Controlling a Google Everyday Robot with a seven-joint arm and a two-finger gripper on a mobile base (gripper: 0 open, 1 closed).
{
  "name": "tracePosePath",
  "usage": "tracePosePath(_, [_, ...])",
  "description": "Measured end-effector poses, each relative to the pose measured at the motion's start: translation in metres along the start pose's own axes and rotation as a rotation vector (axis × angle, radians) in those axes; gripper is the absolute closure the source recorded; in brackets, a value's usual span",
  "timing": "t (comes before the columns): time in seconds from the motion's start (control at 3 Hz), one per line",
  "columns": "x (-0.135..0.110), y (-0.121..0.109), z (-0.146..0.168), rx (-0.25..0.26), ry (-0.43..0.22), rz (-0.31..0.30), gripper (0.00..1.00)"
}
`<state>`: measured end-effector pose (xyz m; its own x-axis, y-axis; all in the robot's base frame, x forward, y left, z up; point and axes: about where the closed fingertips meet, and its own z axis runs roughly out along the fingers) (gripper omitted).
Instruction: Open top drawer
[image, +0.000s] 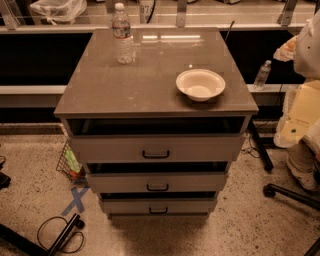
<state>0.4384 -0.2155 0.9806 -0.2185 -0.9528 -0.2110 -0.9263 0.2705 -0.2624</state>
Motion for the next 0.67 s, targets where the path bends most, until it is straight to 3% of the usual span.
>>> tracePosePath(0.33, [-0.0006, -0.0005, -0.0014, 0.005, 0.001, -0.001, 0.00])
tracePosePath(0.67, [-0.0089, -0.0080, -0.0029, 0.044, -0.014, -0.033, 0.00])
